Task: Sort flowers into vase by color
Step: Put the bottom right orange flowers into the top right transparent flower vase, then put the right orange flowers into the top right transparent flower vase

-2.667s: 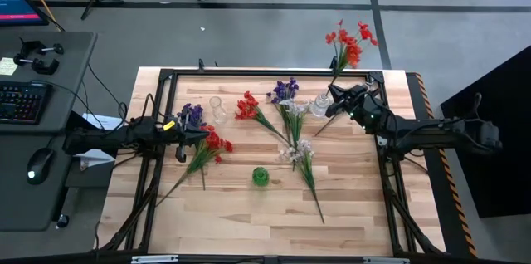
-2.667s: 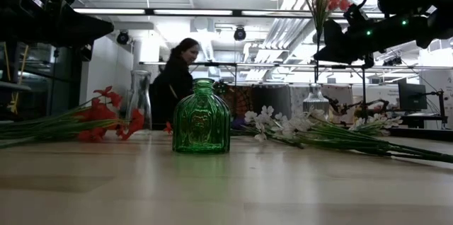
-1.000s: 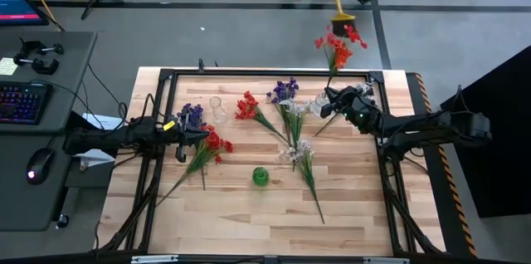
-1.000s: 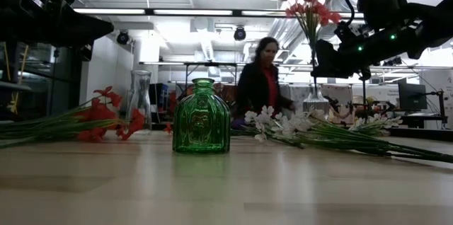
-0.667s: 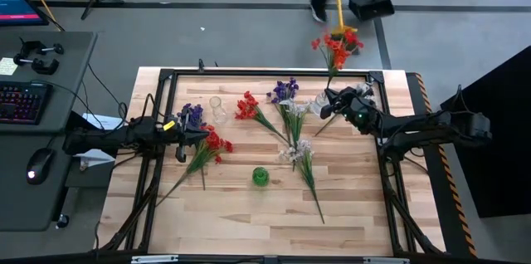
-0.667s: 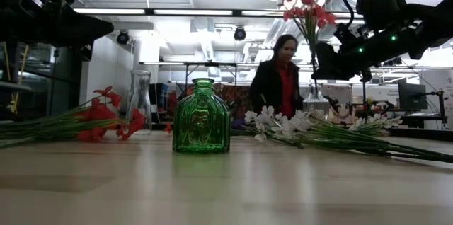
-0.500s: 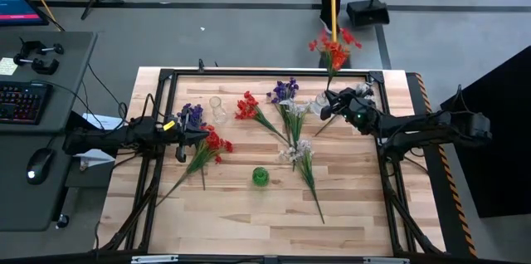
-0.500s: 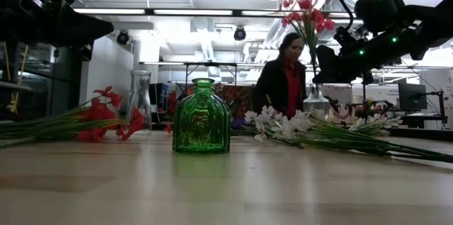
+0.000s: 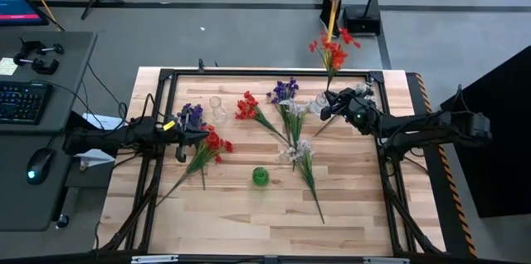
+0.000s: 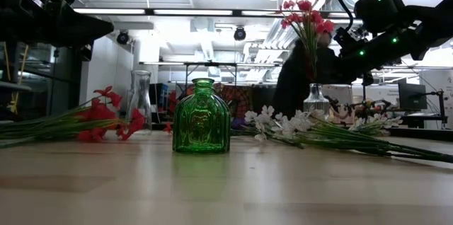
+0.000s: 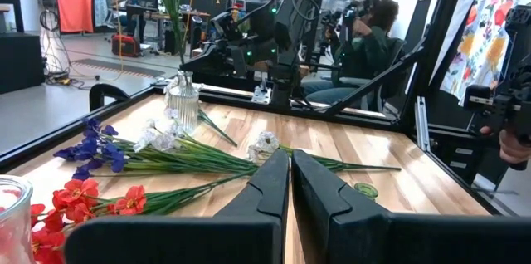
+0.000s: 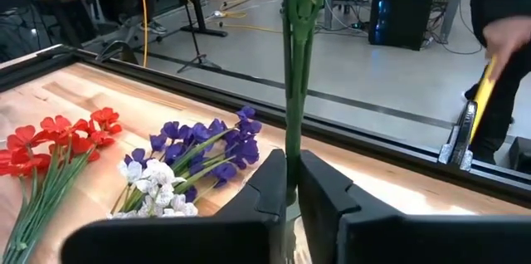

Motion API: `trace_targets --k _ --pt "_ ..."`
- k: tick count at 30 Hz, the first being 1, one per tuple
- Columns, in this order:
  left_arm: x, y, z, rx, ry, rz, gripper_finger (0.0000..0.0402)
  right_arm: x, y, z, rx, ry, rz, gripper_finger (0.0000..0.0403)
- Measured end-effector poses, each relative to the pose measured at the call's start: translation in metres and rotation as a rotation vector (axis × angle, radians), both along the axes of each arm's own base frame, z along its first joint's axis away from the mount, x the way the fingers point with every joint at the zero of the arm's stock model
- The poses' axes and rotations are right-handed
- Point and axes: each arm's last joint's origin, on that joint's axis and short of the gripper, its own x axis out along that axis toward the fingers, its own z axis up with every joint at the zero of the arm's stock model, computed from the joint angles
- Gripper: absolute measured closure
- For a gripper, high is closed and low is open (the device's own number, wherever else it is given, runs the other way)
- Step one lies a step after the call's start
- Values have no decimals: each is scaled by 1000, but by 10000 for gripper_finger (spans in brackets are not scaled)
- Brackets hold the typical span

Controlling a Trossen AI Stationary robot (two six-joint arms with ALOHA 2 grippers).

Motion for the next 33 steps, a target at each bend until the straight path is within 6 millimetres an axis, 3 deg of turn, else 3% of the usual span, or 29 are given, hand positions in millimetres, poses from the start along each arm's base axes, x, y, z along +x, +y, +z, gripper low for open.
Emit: trace_targets --k 11,33 --pt "0 0 0 0 0 0 396 0 0 0 2 6 2 278" --pt "0 0 0 0 0 0 396 -15 9 15 54 -64 45 272"
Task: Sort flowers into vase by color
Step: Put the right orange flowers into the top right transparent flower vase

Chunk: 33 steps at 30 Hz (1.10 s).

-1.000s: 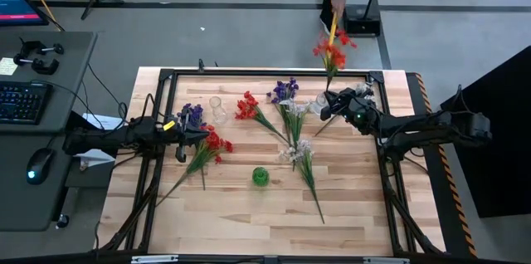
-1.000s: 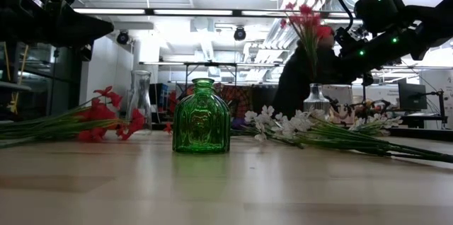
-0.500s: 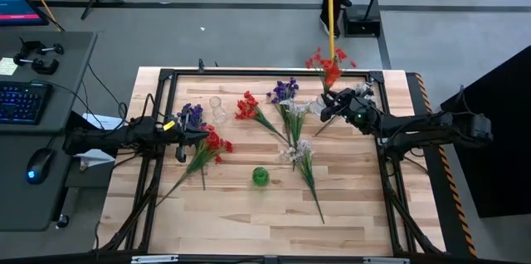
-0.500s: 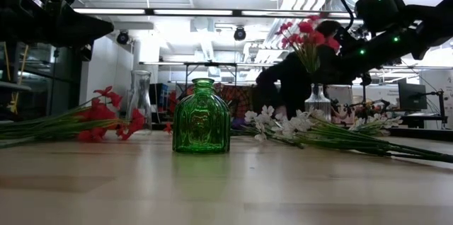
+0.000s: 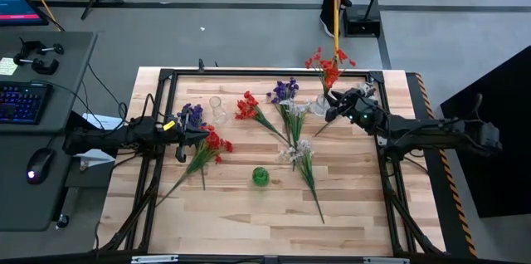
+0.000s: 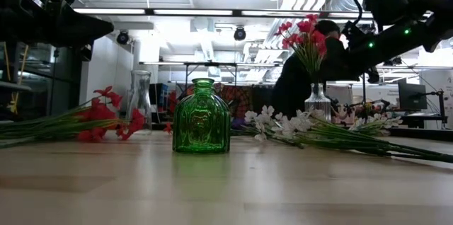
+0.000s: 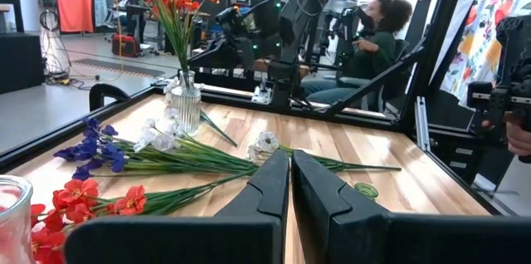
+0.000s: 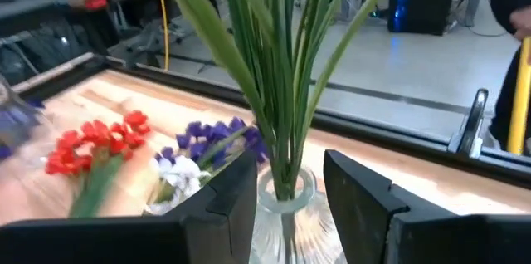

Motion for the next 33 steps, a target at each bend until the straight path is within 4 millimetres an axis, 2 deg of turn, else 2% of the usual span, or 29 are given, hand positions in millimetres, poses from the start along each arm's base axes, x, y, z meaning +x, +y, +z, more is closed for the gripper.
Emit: trace_targets --k 6,16,33 --pt "0 0 0 0 0 0 396 -7 9 13 -2 -79 61 272" --pt "0 0 0 0 0 0 396 -18 28 18 43 -100 169 272" --pt "0 0 0 0 0 0 396 -15 62 31 143 -282 441 272"
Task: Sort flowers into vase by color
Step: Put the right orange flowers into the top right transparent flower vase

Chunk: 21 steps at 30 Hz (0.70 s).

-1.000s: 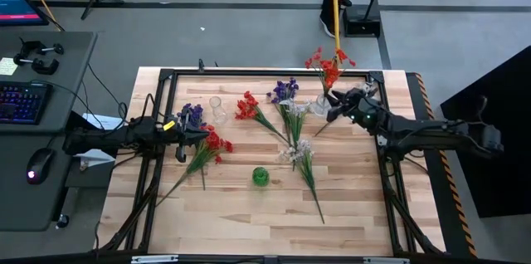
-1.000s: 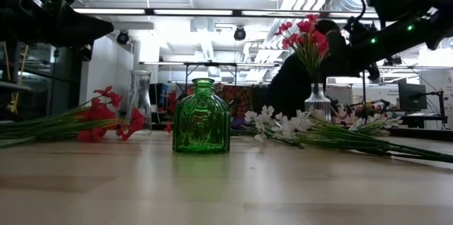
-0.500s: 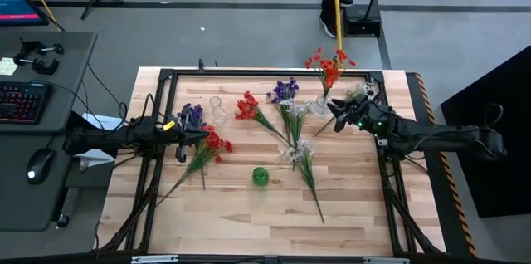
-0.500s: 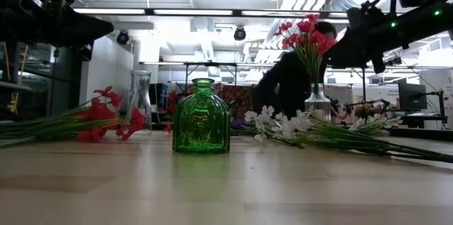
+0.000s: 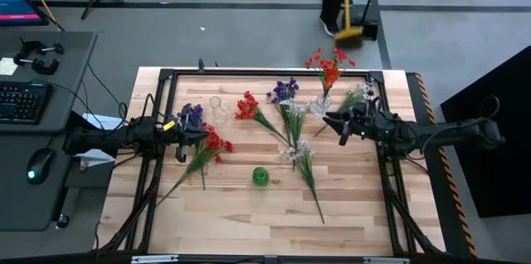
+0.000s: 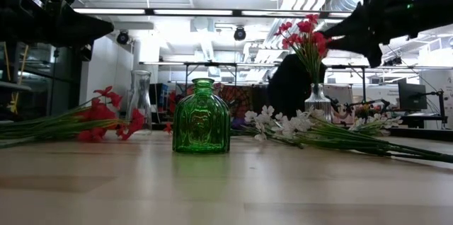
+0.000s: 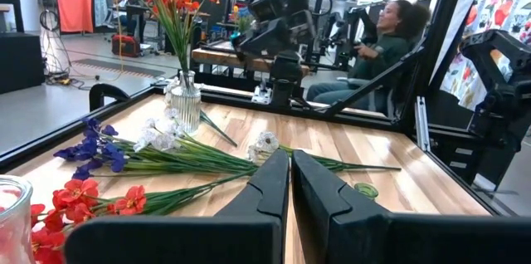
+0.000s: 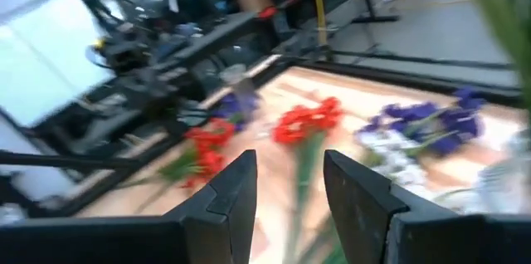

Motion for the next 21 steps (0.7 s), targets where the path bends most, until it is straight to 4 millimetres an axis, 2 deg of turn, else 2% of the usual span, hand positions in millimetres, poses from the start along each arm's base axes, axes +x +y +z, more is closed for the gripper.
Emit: trace_targets --k 5,9,15,21 --pt "0 0 0 0 0 0 396 6 11 8 30 -100 74 272" --pt "0 0 0 0 0 0 396 22 19 25 10 -56 115 272" --pt "0 0 0 0 0 0 396 72 27 50 -107 165 150 272" --pt "0 0 0 0 0 0 396 128 21 40 -59 438 96 272"
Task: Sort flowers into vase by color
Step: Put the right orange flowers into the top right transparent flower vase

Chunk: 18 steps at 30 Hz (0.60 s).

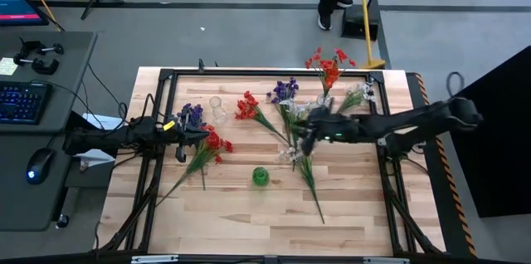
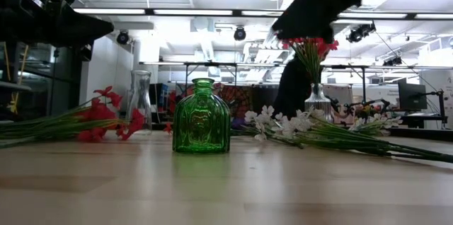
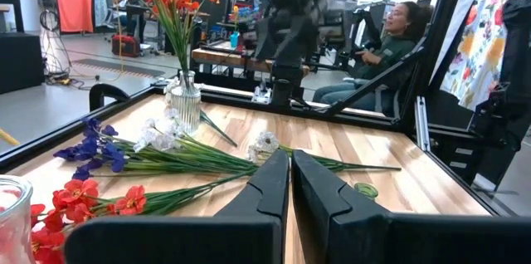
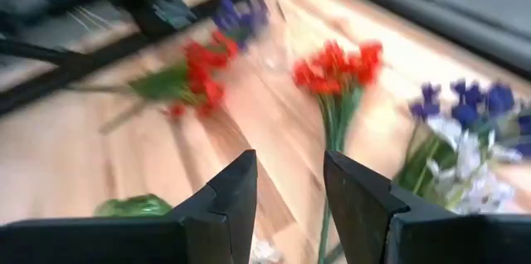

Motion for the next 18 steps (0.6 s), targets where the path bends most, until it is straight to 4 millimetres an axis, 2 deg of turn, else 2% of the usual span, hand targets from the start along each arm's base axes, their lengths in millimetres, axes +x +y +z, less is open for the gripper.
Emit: trace_targets --k 7,10,18 --pt "0 0 0 0 0 0 396 55 -23 -28 188 226 -101 272" --pt "0 0 0 0 0 0 396 77 -34 -39 212 353 -126 272" --pt "0 0 0 0 0 0 396 128 -61 -60 332 607 -86 272"
